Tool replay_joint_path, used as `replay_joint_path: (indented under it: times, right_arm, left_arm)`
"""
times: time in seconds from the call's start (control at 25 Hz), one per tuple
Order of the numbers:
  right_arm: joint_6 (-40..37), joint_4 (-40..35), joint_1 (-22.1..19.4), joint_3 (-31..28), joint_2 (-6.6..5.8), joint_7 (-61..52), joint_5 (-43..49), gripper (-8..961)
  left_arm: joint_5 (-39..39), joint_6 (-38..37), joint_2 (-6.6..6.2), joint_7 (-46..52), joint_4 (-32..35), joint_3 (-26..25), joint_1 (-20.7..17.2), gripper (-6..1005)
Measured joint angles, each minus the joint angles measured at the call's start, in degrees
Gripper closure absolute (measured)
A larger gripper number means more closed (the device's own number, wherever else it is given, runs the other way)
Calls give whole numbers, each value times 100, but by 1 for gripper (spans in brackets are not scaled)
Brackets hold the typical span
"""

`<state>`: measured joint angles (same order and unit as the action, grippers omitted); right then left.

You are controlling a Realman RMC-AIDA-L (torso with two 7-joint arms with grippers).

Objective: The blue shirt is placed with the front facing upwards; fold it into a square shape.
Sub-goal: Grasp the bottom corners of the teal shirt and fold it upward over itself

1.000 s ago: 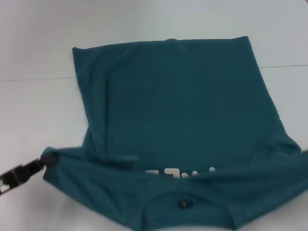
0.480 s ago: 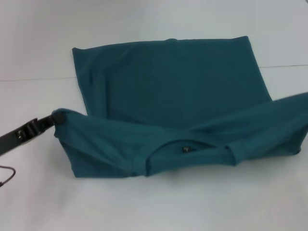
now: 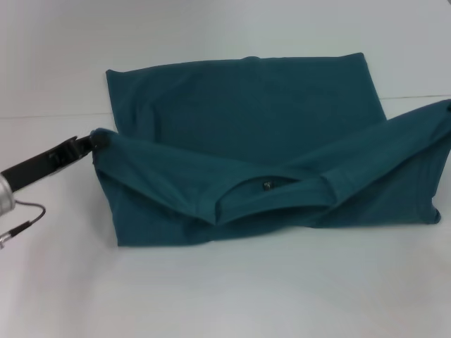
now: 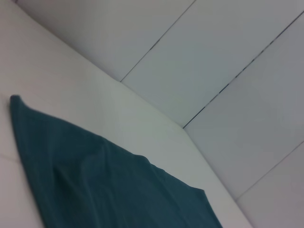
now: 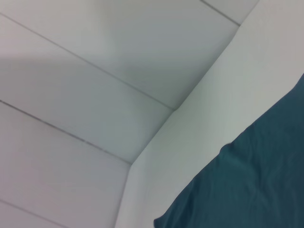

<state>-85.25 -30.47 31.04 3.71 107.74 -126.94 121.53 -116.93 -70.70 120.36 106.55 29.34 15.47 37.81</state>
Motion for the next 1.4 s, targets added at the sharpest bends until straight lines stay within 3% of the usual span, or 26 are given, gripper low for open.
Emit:
replay_joint_path:
  times: [0.28,0.72,1.4]
  right_arm:
    - [482,13,143,6,9,147,-90,880]
    - [1095,170,290,176,3,386,-318,876]
    - [2405,446,774,860,55,736,-324,869]
  left_arm:
    - [20,521,-8,-101,-41,256,386,904]
    - [30,1229,-130,-451,-362,268,904,888]
    - [33,2392,-137,-732,-674,557,1256,862]
